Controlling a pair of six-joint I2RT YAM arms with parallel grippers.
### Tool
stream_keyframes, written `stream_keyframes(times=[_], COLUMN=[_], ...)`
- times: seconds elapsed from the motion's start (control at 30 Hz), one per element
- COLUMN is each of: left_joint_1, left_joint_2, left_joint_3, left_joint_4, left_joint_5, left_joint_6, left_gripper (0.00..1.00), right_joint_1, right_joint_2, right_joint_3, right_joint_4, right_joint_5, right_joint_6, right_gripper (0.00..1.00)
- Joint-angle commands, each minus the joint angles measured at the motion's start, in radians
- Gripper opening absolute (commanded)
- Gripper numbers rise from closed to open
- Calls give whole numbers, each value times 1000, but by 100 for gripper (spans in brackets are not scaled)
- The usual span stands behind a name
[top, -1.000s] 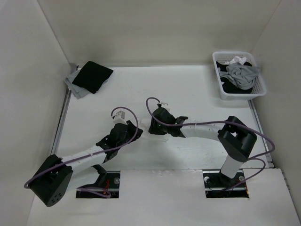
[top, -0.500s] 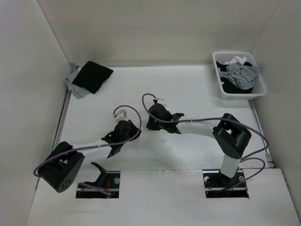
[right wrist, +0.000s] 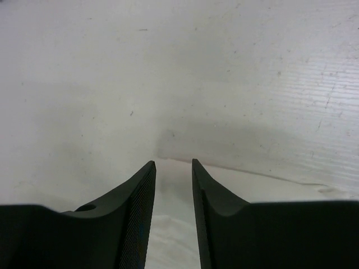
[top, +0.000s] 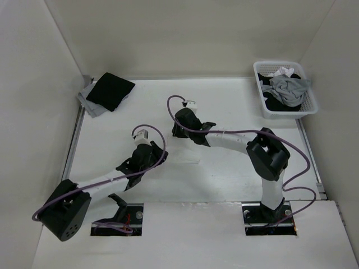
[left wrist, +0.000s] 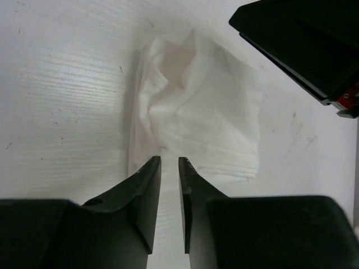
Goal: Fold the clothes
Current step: Fold the tank top
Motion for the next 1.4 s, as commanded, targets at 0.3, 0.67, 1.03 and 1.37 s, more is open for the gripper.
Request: stream_keyframes(times=[0.3,0.67,1.03,1.37], left_joint_1=[-12,-2,153,165], left_joint_2=[-242,296,542,329], left_joint_3=[86,333,381,281], left_joint_4=[-163,162,295,323], left_joint_5=[-1,70,104,101], left_joint_6=[-18,-17,9,24], left_gripper=[16,15,14,22], right_joint_1=[28,-31,-39,-36], right_joint_2=[-280,-354,-357,-545], right_joint_3=[-292,-561,-702,-719], right_joint_4=[137,350,436,347], right_joint_5=[-47,-155,-190,-196], right_joint_6=[-12,69,111,98], right_gripper=[4,4,6,29])
